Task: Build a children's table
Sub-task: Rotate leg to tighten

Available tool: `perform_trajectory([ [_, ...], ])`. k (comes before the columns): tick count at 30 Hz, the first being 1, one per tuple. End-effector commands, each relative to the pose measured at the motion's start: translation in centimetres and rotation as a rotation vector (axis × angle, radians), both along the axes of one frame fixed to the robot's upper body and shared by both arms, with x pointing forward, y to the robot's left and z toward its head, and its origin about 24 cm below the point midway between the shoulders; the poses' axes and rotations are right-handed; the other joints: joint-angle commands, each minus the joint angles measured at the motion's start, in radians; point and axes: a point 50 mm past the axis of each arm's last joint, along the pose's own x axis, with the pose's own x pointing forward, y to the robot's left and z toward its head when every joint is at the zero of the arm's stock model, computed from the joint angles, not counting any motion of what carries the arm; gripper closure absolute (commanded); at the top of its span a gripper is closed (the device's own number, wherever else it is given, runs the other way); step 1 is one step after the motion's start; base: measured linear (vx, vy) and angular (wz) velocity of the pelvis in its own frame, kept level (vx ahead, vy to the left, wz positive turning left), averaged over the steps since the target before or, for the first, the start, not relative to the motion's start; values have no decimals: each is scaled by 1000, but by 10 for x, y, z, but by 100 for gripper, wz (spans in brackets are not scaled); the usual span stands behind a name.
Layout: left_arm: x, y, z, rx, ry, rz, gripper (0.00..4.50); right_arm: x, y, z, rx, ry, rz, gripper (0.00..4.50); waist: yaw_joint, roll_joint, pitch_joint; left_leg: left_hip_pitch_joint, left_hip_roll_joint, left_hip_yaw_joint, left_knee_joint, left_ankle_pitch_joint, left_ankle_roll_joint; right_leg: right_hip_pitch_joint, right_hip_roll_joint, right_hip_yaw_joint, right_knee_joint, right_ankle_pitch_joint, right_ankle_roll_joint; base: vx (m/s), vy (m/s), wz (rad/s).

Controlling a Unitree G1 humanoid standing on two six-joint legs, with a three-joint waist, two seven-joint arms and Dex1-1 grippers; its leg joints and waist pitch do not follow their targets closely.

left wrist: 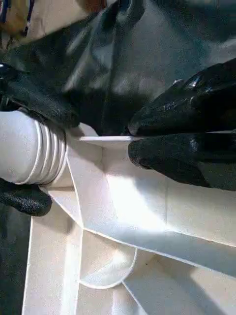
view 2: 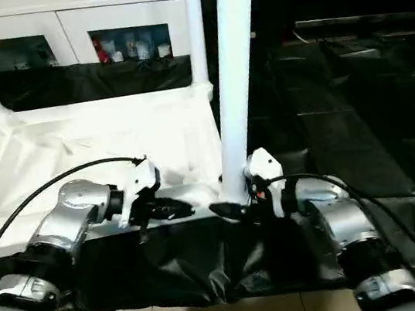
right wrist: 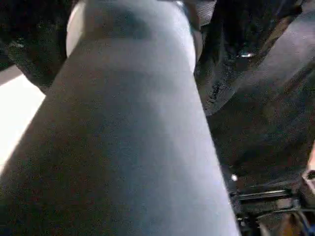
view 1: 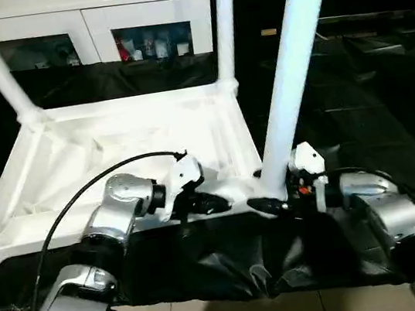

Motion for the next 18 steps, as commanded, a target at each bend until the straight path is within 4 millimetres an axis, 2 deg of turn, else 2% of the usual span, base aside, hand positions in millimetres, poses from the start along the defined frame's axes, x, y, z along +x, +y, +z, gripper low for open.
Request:
perform_trajectory([
  [1,-1,-13,10,-52,-25,-61,450,-8,12,-4,-6,35,105,141,1,-5,-63,29,46,-17,-79,-237,48,35,-47,18,-66,-126,-262,0,0,0],
  [5,-3,-8,10,-38,-8,-84,450,-13,11,-6,-24,56,153,170,1,-6,-62,30,47,-17,-80,-241,45,34,-46,18,-67,-138,-258,0,0,0],
  [10,1,-9,10,-42,-37,-37,450,-13,12,-7,-17,63,127,175,0,-7,-61,30,47,-17,-81,-250,37,33,-47,19,-69,-157,-256,0,0,0],
  [12,7,-14,9,-41,-71,42,450,-6,15,-9,-15,55,36,175,1,-7,-61,31,47,-17,-81,-253,33,31,-48,19,-70,-168,-253,0,0,0],
  [14,12,-19,9,-44,-92,113,450,2,17,-13,-24,40,-74,176,-5,-7,-59,31,44,-19,-83,-273,15,27,-50,20,-74,-208,-245,0,0,0],
  [15,17,-26,10,-45,-115,174,450,12,19,-18,-49,30,-201,176,-9,-10,-58,34,43,-21,-85,-291,0,26,-52,20,-79,-255,-233,0,0,0],
  [16,20,-29,10,-39,-125,206,450,15,20,-20,-58,28,-249,176,-15,-9,-55,34,40,-23,-87,-312,-15,25,-52,20,-84,-308,-218,0,0,0],
  [18,21,-31,9,-35,-130,226,450,17,20,-21,-64,26,-277,176,-18,-11,-56,33,40,-26,-88,-317,-24,27,-54,21,-89,-345,-193,0,0,0],
])
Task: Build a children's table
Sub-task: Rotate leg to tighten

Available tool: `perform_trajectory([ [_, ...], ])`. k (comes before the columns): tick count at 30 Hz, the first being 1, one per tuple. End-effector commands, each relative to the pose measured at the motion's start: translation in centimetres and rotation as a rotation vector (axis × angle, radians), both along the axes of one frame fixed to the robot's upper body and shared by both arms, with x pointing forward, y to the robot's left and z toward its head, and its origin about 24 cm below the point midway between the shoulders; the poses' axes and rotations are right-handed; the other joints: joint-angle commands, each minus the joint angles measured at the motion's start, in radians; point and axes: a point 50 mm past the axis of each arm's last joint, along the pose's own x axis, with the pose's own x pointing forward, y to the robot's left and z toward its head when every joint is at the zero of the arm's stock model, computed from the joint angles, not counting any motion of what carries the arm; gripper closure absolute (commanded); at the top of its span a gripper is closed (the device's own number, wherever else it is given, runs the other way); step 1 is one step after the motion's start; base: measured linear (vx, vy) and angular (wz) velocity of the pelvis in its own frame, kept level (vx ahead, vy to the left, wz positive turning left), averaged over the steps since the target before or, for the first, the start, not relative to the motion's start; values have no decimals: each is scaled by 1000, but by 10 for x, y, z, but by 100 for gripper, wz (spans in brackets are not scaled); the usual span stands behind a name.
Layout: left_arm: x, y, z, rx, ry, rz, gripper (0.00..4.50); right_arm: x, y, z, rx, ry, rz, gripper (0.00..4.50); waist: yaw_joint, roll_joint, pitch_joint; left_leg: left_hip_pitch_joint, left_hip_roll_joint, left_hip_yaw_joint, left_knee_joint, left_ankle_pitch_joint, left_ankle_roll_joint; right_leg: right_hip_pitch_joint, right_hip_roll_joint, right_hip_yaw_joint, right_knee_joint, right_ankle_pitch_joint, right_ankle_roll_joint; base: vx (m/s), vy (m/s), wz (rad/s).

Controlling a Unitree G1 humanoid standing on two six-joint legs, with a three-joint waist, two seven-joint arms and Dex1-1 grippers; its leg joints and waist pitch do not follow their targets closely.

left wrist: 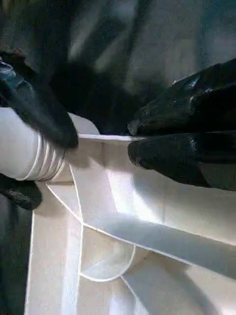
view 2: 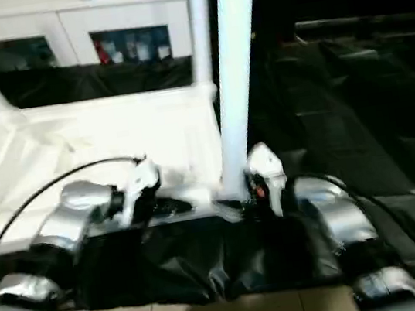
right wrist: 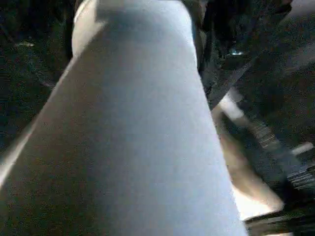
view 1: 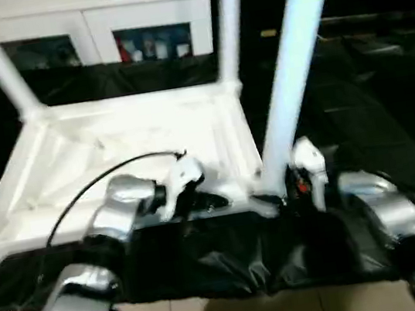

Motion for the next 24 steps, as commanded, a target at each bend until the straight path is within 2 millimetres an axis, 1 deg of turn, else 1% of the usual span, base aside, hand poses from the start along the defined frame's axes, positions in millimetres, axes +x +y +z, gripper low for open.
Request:
perform_trajectory([
  [1,11,-19,12,-27,-78,96,450,-4,19,-20,-52,58,-18,177,-4,-10,-57,30,41,-26,-88,-308,-17,25,-52,22,-90,-326,-185,0,0,0],
  [3,12,-22,12,-26,-84,119,450,-2,20,-21,-63,55,-49,178,-6,-10,-59,30,41,-24,-86,-290,-10,27,-48,21,-87,-284,-190,0,0,0],
  [4,14,-29,12,-36,-85,156,450,1,25,-23,-62,57,-116,178,-5,-7,-61,30,40,-24,-85,-273,-7,27,-47,21,-83,-251,-196,0,0,0],
  [5,14,-40,11,-50,-87,193,450,5,34,-24,-52,58,-194,178,-7,-2,-61,29,39,-23,-85,-265,-7,26,-46,22,-81,-231,-203,0,0,0],
  [6,14,-43,11,-54,-89,198,450,6,37,-24,-45,57,-210,178,-10,-5,-60,28,38,-23,-86,-264,-12,27,-44,20,-82,-223,-205,0,0,0],
  [7,13,-47,11,-56,-94,195,450,6,44,-24,-31,54,-200,178,-10,-4,-62,30,36,-23,-85,-269,-11,28,-44,19,-82,-223,-203,0,0,0],
  [9,13,-51,11,-59,-98,190,450,5,50,-24,-14,51,-180,178,-9,-5,-62,29,37,-23,-85,-270,-1,31,-45,20,-83,-209,-202,0,0,0],
  [10,12,-53,11,-67,-98,178,450,3,55,-23,9,46,-153,143,-9,-4,-62,27,37,-23,-85,-270,4,31,-44,19,-82,-197,-203,0,0,0],
  [11,11,-54,11,-69,-97,175,450,3,55,-22,16,45,-150,108,-9,-2,-62,27,37,-23,-85,-273,6,31,-44,20,-82,-196,-203,0,0,0],
  [12,10,-54,12,-76,-96,148,450,2,56,-20,50,56,-127,108,-9,-3,-61,28,37,-23,-86,-278,8,32,-44,19,-83,-197,-205,0,0,0],
  [14,9,-53,12,-77,-96,135,450,1,54,-19,55,53,-113,106,-8,-2,-61,28,38,-24,-86,-286,10,32,-45,20,-83,-200,-206,0,0,0],
  [17,7,-46,11,-76,-96,98,450,2,47,-15,31,22,-80,66,-9,-3,-62,27,39,-24,-86,-276,11,33,-45,20,-82,-187,-209,0,0,0],
  [18,7,-46,11,-76,-96,98,450,2,47,-15,31,22,-80,59,-8,-3,-63,28,39,-23,-86,-272,12,34,-45,19,-81,-179,-210,0,0,0],
  [19,6,-42,11,-74,-88,79,450,1,42,-13,34,14,-49,59,-8,-4,-65,25,39,-23,-83,-249,22,37,-45,19,-77,-136,-218,0,0,0],
  [21,5,-40,10,-73,-81,67,450,0,40,-12,35,11,-32,59,-7,-4,-65,23,39,-22,-80,-222,38,39,-44,18,-72,-92,-231,0,0,0],
  [23,2,-31,11,-88,-53,15,450,-5,29,-8,37,10,64,59,-5,-5,-66,24,39,-20,-77,-212,49,41,-44,17,-70,-72,-244,0,0,0],
  [24,0,-28,12,-94,-51,-17,450,-7,25,-7,38,8,96,59,1,-4,-63,24,41,-17,-76,-213,61,41,-42,17,-71,-68,-249,0,0,0],
])
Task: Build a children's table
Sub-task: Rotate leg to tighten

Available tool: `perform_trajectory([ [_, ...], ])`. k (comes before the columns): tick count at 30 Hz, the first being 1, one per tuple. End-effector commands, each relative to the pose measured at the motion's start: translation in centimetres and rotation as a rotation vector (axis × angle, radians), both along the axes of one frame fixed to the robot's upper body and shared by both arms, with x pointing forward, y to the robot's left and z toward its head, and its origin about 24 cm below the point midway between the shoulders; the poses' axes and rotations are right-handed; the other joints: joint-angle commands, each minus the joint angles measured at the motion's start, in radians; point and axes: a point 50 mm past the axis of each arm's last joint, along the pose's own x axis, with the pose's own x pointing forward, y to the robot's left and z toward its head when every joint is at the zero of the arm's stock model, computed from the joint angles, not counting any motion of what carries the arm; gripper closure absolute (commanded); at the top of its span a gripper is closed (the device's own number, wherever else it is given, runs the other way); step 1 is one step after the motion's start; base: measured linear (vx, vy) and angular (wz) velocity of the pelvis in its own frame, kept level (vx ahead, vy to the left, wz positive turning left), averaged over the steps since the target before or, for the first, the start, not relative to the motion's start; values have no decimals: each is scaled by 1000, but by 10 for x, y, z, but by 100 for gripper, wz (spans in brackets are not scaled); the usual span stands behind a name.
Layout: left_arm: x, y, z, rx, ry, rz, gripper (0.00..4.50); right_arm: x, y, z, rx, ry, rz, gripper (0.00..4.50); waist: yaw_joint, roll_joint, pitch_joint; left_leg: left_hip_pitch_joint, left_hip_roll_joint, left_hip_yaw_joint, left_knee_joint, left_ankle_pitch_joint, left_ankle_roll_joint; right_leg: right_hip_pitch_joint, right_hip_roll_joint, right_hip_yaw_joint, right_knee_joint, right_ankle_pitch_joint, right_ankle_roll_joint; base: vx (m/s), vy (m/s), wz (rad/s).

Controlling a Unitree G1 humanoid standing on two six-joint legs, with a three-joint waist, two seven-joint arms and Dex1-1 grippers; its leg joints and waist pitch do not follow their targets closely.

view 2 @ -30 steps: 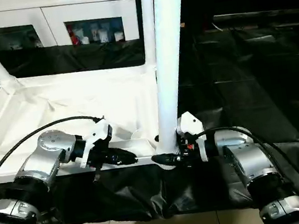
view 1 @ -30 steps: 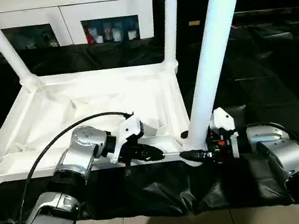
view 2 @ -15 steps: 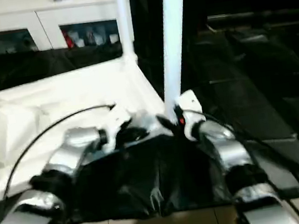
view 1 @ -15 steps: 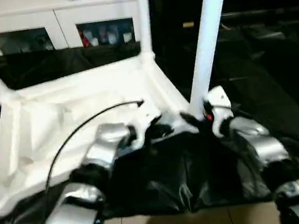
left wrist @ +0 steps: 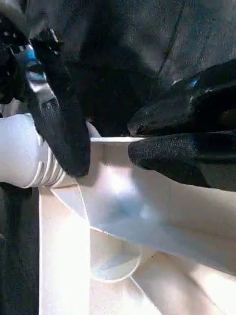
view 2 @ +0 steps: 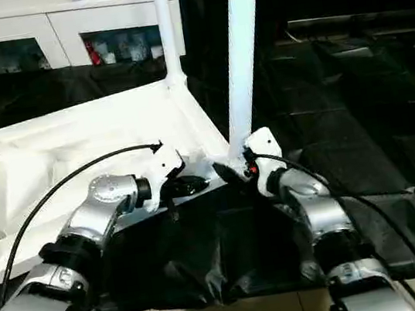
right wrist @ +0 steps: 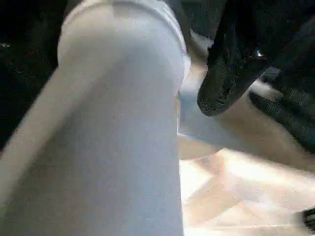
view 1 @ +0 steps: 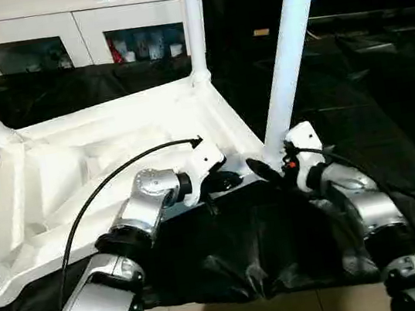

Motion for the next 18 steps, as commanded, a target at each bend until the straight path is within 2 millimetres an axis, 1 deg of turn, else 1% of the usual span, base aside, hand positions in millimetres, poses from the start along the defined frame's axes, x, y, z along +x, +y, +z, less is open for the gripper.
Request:
perform_trajectory([
  [1,-5,-12,11,-75,-28,-112,450,-14,26,-6,24,41,224,59,5,-5,-63,24,41,-17,-72,-214,63,40,-44,17,-66,-68,-256,0,0,0],
  [3,-6,-8,12,-74,-23,-147,450,-18,22,-4,26,42,268,59,7,-5,-62,24,42,-17,-73,-220,61,38,-44,17,-66,-85,-260,0,0,0],
  [4,-7,-4,12,-68,-14,-169,450,-21,19,-3,24,49,307,59,9,-5,-62,26,43,-16,-73,-224,59,38,-43,17,-68,-92,-260,0,0,0],
  [5,-7,-4,12,-68,-14,-169,450,-21,19,-3,24,49,307,59,11,-6,-61,26,44,-16,-74,-227,57,38,-44,17,-68,-102,-260,0,0,0],
  [6,-9,2,13,-55,0,-212,450,-28,15,-3,16,73,382,59,12,-4,-60,27,44,-17,-76,-234,54,37,-45,17,-69,-114,-260,0,0,0],
  [7,-9,3,13,-53,5,-225,450,-29,14,-3,12,78,400,59,15,-4,-62,28,46,-16,-75,-239,54,36,-44,18,-67,-109,-261,0,0,0],
  [8,-10,5,13,-50,11,-238,450,-32,13,-4,9,86,423,59,15,-2,-61,26,46,-17,-76,-239,53,36,-45,18,-66,-109,-262,0,0,0],
  [9,-11,8,14,-45,21,-261,450,-36,11,-4,7,104,464,59,17,-3,-62,28,46,-17,-76,-237,52,36,-44,17,-66,-105,-264,0,0,0],
  [11,-12,11,14,-39,36,-283,450,-39,10,-4,7,123,503,59,17,-2,-62,26,47,-17,-76,-231,53,36,-45,17,-64,-90,-268,0,0,0],
  [13,-12,13,15,-36,44,-296,450,-42,9,-4,6,133,525,84,18,-4,-63,26,46,-17,-74,-218,57,37,-46,17,-61,-70,-275,0,0,0],
  [14,-13,14,15,-32,50,-303,450,-43,10,-5,1,138,536,84,19,-3,-63,27,46,-16,-74,-218,58,36,-46,17,-62,-71,-277,0,0,0],
  [15,-13,16,15,-26,59,-315,450,-44,10,-5,-7,146,554,90,20,-4,-63,27,46,-16,-73,-211,58,37,-47,17,-61,-69,-278,0,0,0],
  [18,-14,18,15,-21,67,-329,450,-46,10,-5,-6,156,572,118,21,-4,-63,26,46,-16,-72,-205,61,37,-47,17,-60,-66,-277,0,0,0],
])
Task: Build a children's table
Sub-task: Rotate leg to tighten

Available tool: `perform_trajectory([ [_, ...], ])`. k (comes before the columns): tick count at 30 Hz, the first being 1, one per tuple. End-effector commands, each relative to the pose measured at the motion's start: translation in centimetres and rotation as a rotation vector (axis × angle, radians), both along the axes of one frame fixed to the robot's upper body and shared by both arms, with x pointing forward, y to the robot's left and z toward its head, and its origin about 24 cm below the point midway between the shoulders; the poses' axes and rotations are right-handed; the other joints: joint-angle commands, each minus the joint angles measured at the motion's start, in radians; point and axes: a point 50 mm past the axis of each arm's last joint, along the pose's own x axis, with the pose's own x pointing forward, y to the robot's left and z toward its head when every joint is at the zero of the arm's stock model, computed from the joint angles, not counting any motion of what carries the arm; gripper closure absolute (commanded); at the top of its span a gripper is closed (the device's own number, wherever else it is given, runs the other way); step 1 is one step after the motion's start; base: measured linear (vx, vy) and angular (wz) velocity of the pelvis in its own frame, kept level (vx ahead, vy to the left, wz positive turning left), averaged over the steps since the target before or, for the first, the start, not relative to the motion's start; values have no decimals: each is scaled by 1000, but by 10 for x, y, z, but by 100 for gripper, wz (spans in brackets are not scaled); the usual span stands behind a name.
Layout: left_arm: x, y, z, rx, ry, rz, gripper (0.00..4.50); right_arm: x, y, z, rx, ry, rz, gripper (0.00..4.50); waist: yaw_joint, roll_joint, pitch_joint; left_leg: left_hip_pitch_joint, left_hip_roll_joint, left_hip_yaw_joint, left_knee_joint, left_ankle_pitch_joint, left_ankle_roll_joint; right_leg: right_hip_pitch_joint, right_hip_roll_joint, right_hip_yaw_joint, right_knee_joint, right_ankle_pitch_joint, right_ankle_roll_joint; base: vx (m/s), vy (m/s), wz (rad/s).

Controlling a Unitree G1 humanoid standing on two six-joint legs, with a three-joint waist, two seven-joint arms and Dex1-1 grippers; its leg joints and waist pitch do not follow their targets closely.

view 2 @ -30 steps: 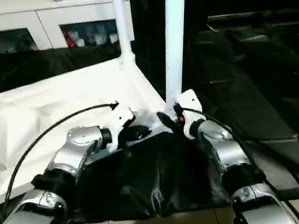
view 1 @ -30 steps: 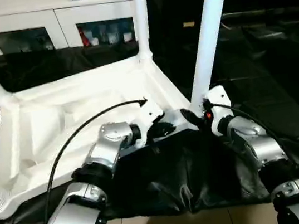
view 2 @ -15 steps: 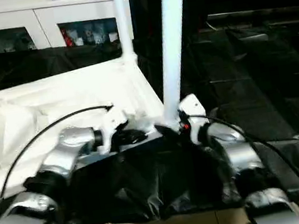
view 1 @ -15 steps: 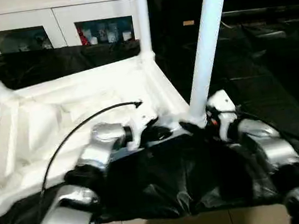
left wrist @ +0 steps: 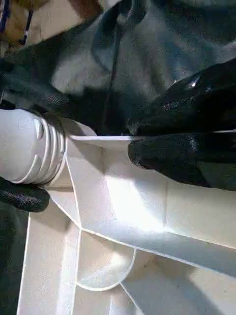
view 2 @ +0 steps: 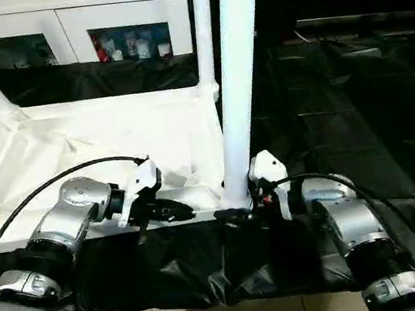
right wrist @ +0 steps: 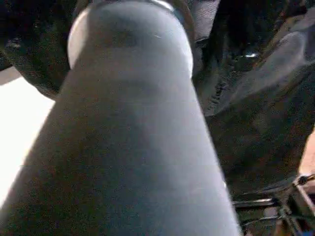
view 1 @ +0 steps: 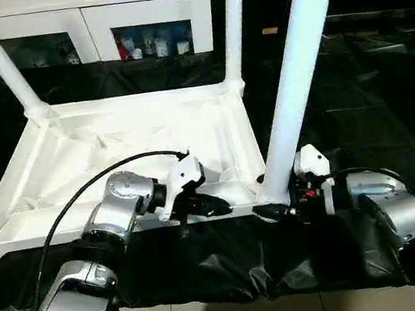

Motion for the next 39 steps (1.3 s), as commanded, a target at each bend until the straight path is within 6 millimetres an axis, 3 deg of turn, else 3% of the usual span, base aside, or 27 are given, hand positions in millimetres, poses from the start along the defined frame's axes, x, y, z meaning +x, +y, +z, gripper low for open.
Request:
perform_trajectory([
  [1,1,-12,12,-52,-45,-44,450,-12,16,-12,5,73,109,132,1,-5,-65,29,45,-17,-73,-204,60,38,-47,17,-60,-66,-279,0,0,0],
  [8,9,-17,12,-54,-97,59,450,-3,20,-14,10,44,-9,172,-1,-6,-64,29,44,-17,-74,-219,46,35,-48,18,-62,-93,-276,0,0,0],
  [9,14,-21,12,-59,-121,126,450,6,21,-19,-24,18,-127,176,-2,-6,-63,30,43,-18,-76,-235,36,34,-50,18,-66,-129,-269,0,0,0],
  [10,14,-21,12,-59,-121,126,450,6,21,-19,-24,18,-127,176,-5,-6,-61,31,42,-18,-77,-243,27,32,-50,19,-68,-148,-266,0,0,0],
  [12,21,-28,13,-64,-161,219,450,21,21,-27,-83,-10,-328,178,-22,-7,-56,32,38,-26,-85,-308,-21,30,-54,19,-81,-295,-226,0,0,0],
  [15,26,-36,14,-66,-185,306,450,29,26,-31,-71,-3,-472,178,-28,-7,-56,36,38,-27,-87,-329,-28,26,-53,21,-90,-352,-193,0,0,0],
  [17,27,-38,14,-67,-188,327,450,30,27,-32,-67,-1,-500,178,-31,-8,-58,35,38,-27,-86,-323,-23,26,-50,22,-88,-323,-193,0,0,0],
  [19,30,-49,14,-92,-196,408,450,34,37,-36,-72,13,-596,178,-34,-5,-62,29,36,-26,-84,-278,-14,30,-46,22,-79,-231,-206,0,0,0],
  [21,29,-53,14,-100,-199,417,450,34,42,-37,-77,18,-598,178,-37,-8,-63,28,34,-24,-82,-262,-4,33,-45,20,-77,-195,-216,0,0,0],
  [22,26,-60,12,-104,-200,401,450,34,50,-36,-43,32,-578,143,-37,-7,-62,28,34,-24,-82,-260,0,33,-45,20,-76,-192,-217,0,0,0],
  [24,24,-65,10,-103,-204,376,450,35,56,-35,-14,36,-567,122,-36,-5,-63,27,35,-23,-81,-257,13,34,-46,20,-77,-178,-221,0,0,0],
  [29,21,-63,9,-95,-203,336,450,34,54,-29,16,31,-498,81,-36,-2,-60,30,36,-24,-84,-292,11,33,-46,21,-81,-210,-220,0,0,0],
  [31,21,-61,10,-98,-199,321,450,34,50,-27,3,16,-466,57,-36,-3,-62,29,37,-24,-83,-282,14,35,-45,21,-79,-184,-223,0,0,0],
  [39,13,-44,10,-98,-154,181,450,19,35,-20,16,9,-231,57,-23,-3,-64,26,40,-19,-75,-220,56,44,-43,17,-66,-68,-256,0,0,0],
])
